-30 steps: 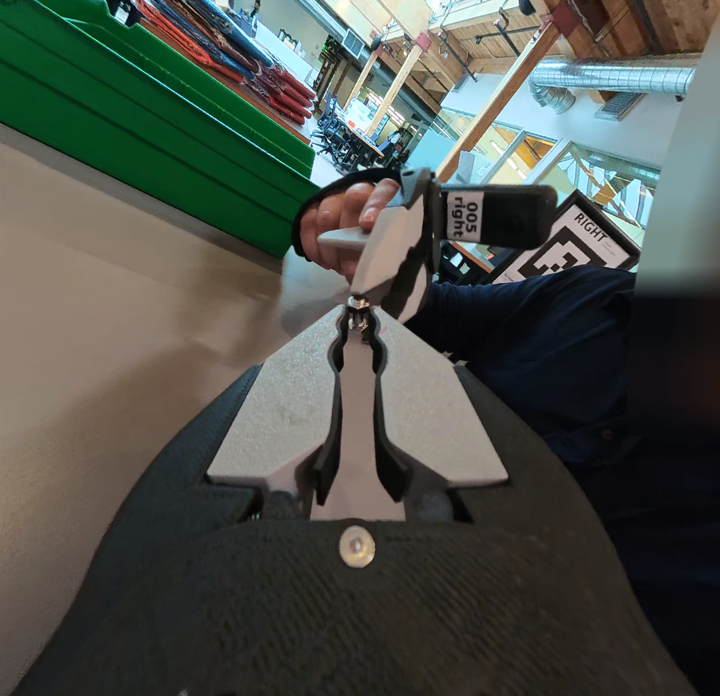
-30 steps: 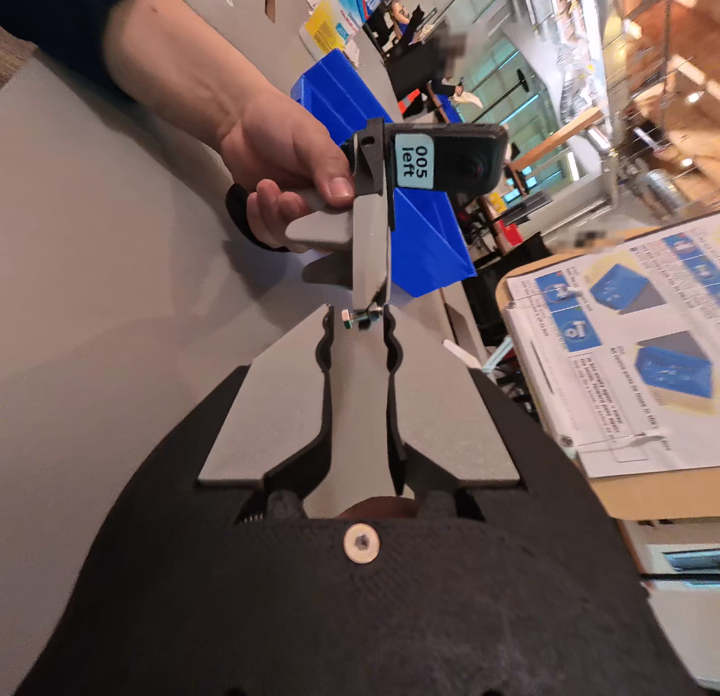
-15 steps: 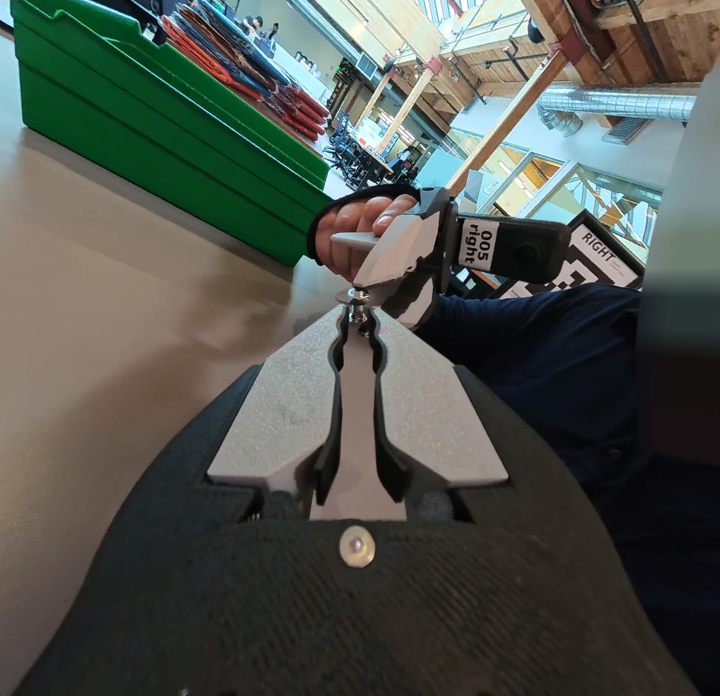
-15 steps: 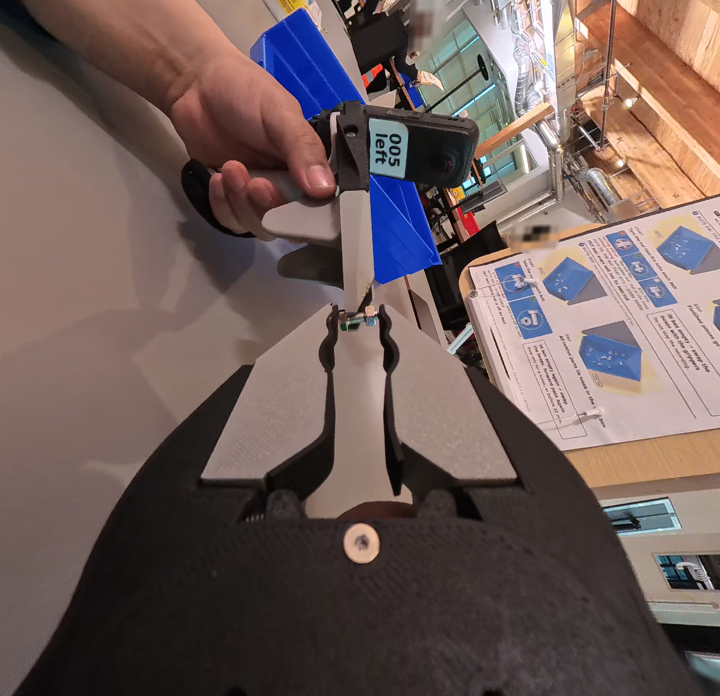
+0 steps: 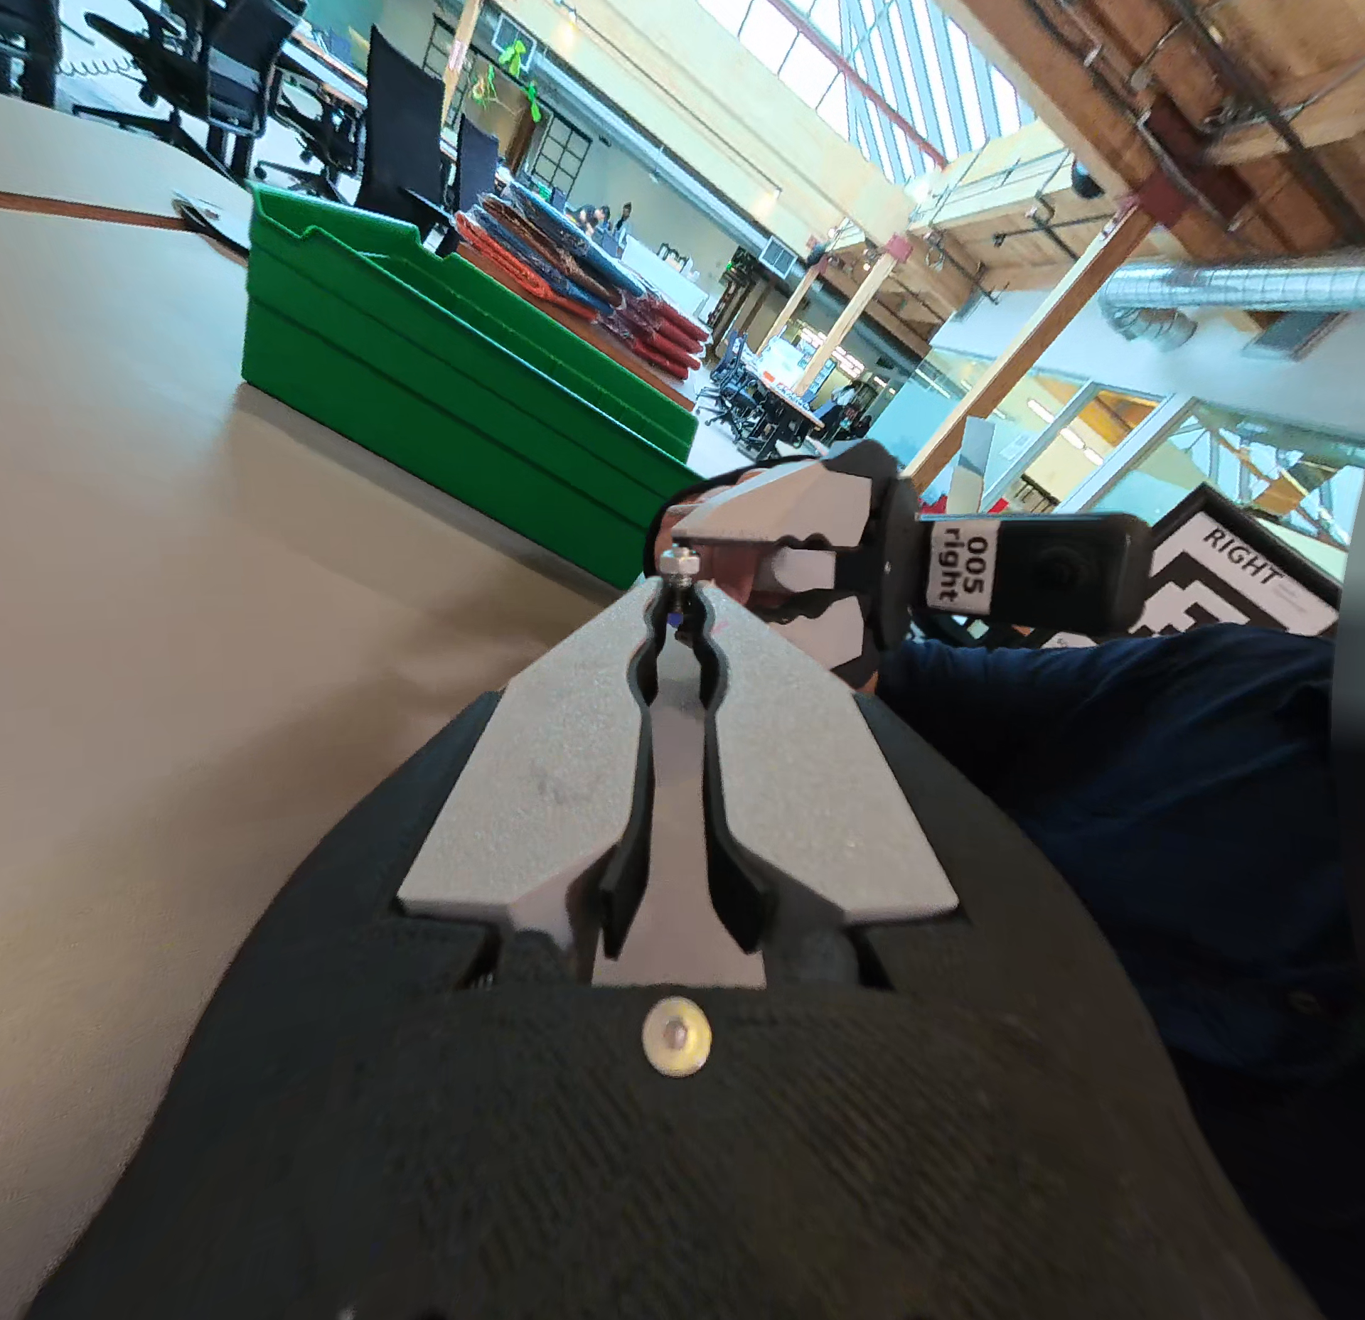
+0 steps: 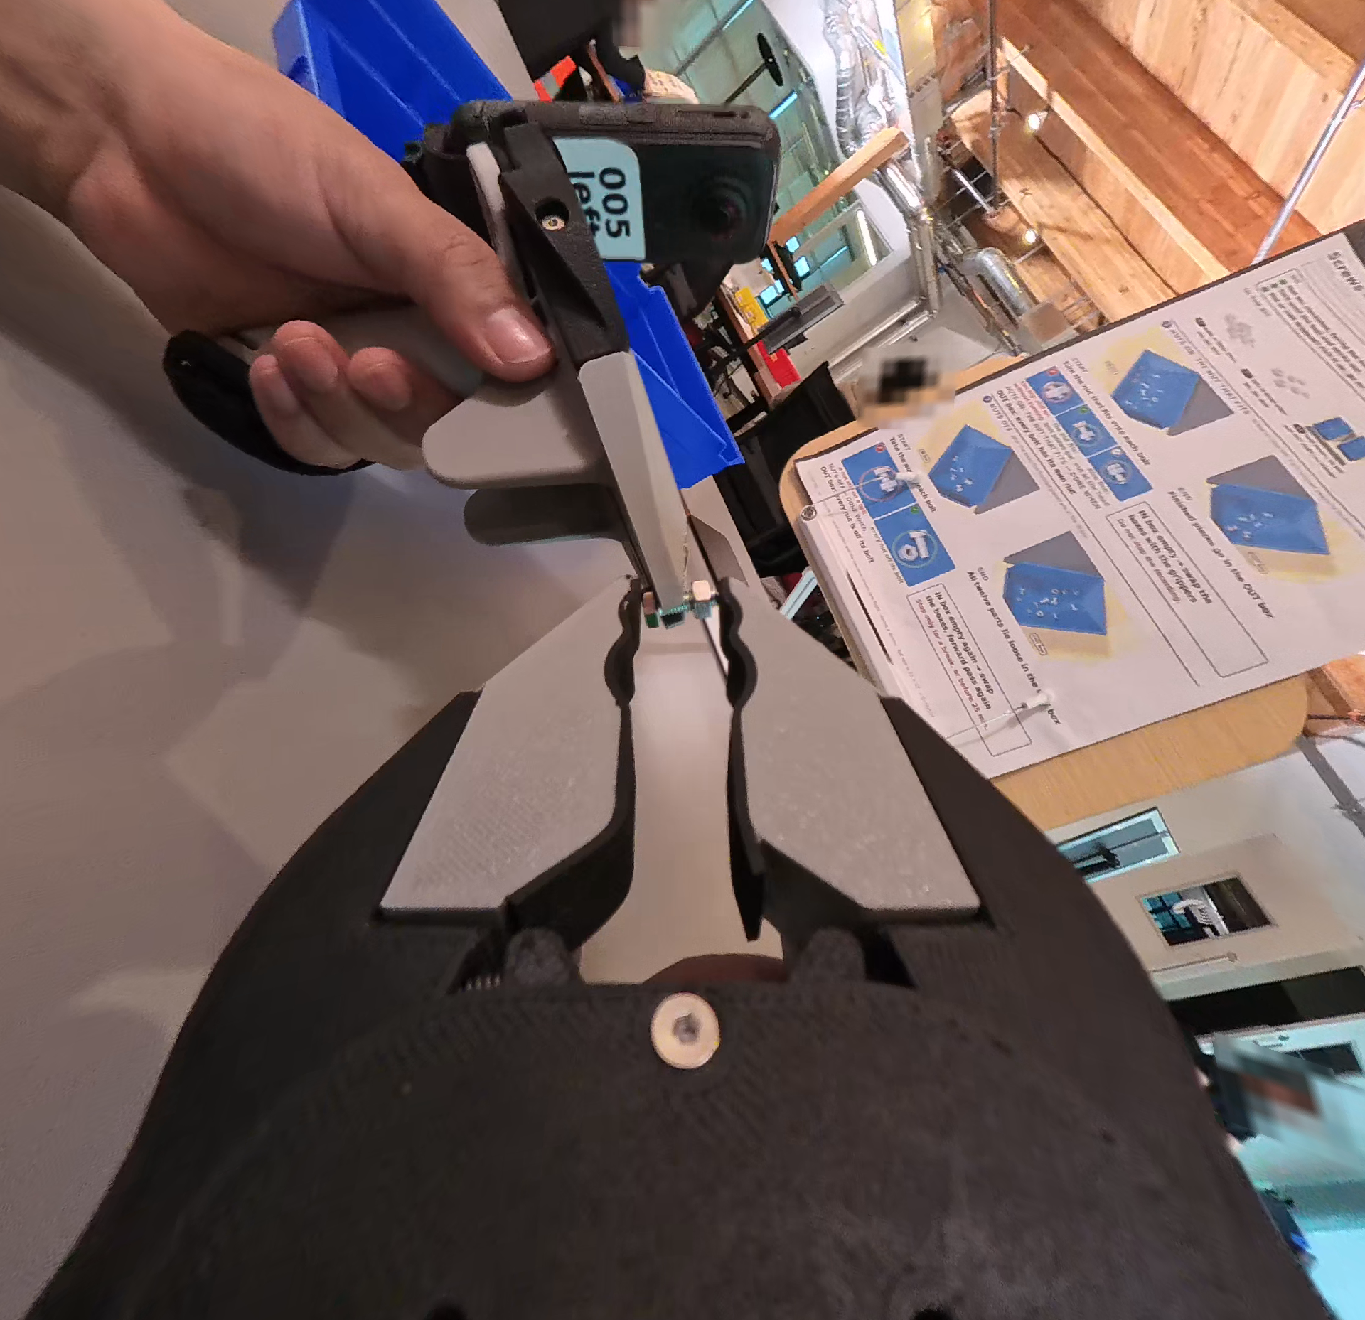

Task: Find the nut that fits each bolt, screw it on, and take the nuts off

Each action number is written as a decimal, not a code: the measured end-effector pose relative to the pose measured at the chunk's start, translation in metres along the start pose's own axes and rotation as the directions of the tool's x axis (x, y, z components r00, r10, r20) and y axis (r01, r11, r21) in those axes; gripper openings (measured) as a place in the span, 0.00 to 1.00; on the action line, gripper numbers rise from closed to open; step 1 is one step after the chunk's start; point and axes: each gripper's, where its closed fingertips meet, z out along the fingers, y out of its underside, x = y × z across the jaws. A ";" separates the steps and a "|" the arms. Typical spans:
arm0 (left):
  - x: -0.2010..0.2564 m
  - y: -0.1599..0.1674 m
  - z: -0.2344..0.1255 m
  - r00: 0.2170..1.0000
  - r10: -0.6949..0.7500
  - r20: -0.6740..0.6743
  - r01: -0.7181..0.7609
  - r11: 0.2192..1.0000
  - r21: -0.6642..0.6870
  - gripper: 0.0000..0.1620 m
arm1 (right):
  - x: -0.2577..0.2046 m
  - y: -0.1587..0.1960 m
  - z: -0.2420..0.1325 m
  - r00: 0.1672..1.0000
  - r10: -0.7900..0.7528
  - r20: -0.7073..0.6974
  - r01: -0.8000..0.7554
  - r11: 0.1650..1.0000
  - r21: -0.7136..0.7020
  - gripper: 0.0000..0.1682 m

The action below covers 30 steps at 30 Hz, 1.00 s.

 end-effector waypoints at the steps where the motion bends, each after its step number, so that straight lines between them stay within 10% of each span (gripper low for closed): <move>1: -0.001 -0.001 0.000 1.000 -0.012 -0.002 0.012 1.000 0.007 0.02 | 0.000 0.000 0.001 1.000 -0.005 -0.010 0.005 1.000 -0.006 0.10; 10: 0.001 0.000 -0.003 0.998 0.058 0.027 -0.057 0.998 -0.021 0.02 | -0.003 -0.007 -0.005 0.972 0.195 0.128 -0.206 0.975 0.079 0.13; 21: 0.018 -0.011 -0.008 0.983 0.181 -0.013 -0.180 0.983 0.027 0.02 | 0.011 -0.012 -0.009 0.417 0.758 0.502 -0.867 0.498 -0.032 0.18; 30: 0.026 -0.011 -0.005 0.962 0.272 -0.008 -0.272 0.962 0.031 0.02 | 0.017 -0.021 -0.017 0.377 0.739 0.558 -0.891 0.455 0.000 0.04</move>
